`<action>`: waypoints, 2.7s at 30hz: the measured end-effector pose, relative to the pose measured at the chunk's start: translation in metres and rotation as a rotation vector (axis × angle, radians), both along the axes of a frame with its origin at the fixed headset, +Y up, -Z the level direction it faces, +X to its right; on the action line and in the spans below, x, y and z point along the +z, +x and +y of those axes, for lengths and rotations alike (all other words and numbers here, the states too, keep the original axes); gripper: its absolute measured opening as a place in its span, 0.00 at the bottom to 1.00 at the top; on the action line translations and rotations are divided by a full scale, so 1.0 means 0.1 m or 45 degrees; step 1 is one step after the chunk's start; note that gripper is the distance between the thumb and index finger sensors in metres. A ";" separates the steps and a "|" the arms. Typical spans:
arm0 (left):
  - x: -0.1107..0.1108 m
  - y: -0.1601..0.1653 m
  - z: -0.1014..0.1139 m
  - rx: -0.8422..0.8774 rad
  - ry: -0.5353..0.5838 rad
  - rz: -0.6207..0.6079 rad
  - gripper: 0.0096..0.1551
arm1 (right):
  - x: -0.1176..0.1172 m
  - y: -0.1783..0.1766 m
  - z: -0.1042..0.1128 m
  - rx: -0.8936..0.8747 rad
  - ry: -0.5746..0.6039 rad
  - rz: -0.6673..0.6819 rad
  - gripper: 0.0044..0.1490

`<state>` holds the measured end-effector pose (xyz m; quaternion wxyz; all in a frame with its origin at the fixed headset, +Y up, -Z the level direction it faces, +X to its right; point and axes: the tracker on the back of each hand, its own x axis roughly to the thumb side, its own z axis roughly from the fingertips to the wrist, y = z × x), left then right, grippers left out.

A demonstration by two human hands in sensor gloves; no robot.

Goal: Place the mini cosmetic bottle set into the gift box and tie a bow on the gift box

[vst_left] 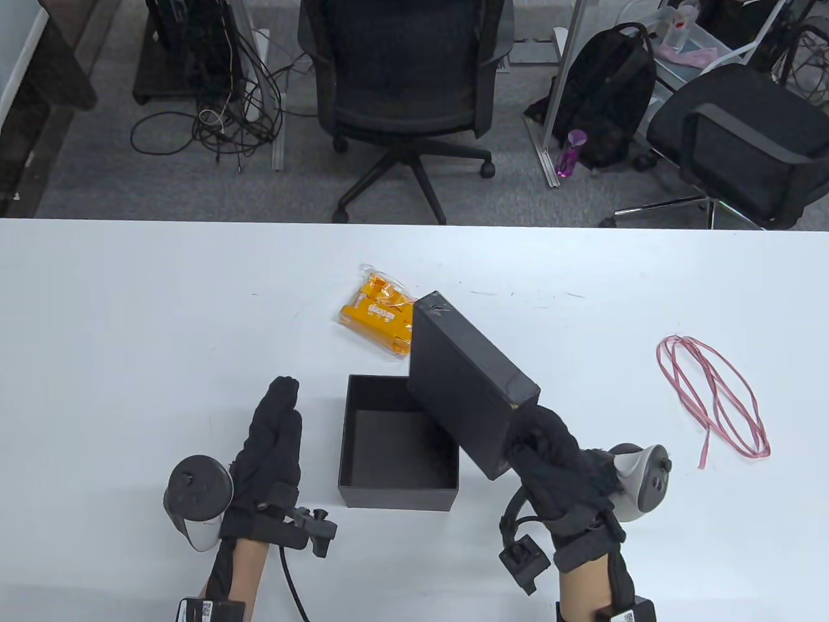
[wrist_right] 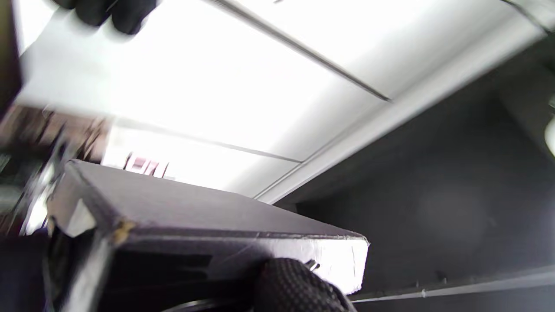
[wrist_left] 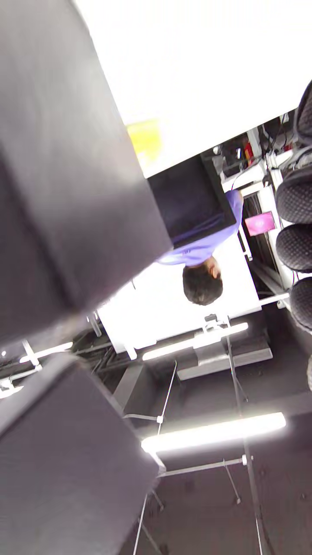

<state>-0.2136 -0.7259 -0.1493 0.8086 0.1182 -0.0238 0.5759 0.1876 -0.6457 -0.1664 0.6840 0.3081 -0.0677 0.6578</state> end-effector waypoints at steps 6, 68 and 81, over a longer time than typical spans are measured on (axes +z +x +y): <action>-0.04 -0.08 -0.20 -0.008 -0.113 0.027 0.37 | -0.07 0.19 -0.09 0.904 0.078 -0.543 0.35; -1.23 0.12 0.12 -1.244 -0.312 -0.265 0.43 | -0.13 0.15 -0.82 1.447 0.107 -0.854 0.36; -2.49 0.76 -0.19 -1.722 -0.582 -0.637 0.76 | -0.13 0.35 -0.89 1.440 0.025 -0.936 0.36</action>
